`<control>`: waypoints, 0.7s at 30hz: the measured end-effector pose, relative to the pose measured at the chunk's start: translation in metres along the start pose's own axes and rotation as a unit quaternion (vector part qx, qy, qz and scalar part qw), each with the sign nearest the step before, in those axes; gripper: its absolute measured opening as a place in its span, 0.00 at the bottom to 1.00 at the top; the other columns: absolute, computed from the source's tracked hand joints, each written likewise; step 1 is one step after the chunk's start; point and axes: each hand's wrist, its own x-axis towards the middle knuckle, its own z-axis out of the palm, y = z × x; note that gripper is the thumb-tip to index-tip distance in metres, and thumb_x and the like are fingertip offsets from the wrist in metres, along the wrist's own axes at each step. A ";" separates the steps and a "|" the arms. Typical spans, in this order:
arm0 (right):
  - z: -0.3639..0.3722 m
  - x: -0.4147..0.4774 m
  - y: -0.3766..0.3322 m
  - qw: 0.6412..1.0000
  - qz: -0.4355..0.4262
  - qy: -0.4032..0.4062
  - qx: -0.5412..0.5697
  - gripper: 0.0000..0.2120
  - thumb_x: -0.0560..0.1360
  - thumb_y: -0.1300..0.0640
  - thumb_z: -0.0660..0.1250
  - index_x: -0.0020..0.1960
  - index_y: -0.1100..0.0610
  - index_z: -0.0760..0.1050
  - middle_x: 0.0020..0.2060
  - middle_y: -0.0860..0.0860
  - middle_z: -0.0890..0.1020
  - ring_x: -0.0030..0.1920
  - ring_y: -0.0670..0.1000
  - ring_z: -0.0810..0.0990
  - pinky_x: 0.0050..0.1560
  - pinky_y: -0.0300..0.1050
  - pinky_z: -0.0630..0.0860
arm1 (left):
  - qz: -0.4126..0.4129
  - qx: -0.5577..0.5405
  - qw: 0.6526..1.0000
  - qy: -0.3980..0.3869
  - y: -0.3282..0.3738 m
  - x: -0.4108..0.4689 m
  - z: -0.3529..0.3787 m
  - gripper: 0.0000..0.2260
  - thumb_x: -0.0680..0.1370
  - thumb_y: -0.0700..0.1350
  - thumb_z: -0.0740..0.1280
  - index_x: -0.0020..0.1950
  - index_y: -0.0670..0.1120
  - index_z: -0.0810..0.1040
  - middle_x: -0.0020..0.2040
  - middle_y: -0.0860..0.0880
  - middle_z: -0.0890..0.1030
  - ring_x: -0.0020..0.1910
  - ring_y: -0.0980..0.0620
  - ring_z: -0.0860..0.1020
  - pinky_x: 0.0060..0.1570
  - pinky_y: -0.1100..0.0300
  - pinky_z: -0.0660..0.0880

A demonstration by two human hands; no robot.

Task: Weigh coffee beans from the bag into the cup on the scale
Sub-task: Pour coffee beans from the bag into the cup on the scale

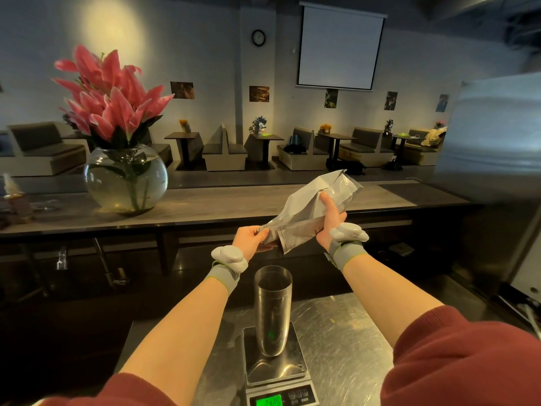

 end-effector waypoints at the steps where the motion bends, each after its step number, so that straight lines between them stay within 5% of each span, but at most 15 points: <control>1: 0.000 0.000 0.000 1.000 0.000 0.000 0.001 0.46 0.66 0.36 0.70 0.75 0.49 0.52 0.70 0.54 0.66 0.68 0.59 0.68 0.70 0.59 0.67 | 0.000 0.000 1.000 0.000 0.000 0.000 0.000 0.14 0.80 0.41 0.59 0.64 0.38 0.73 0.61 0.36 0.78 0.59 0.39 0.79 0.59 0.49 0.76; 21: 0.000 -0.004 -0.002 1.000 -0.003 -0.008 0.012 0.43 0.69 0.41 0.70 0.76 0.51 0.51 0.71 0.54 0.66 0.69 0.59 0.67 0.70 0.58 0.66 | 0.004 0.012 1.000 -0.001 -0.002 0.002 -0.001 0.14 0.80 0.41 0.59 0.62 0.38 0.75 0.61 0.36 0.78 0.59 0.39 0.79 0.60 0.49 0.76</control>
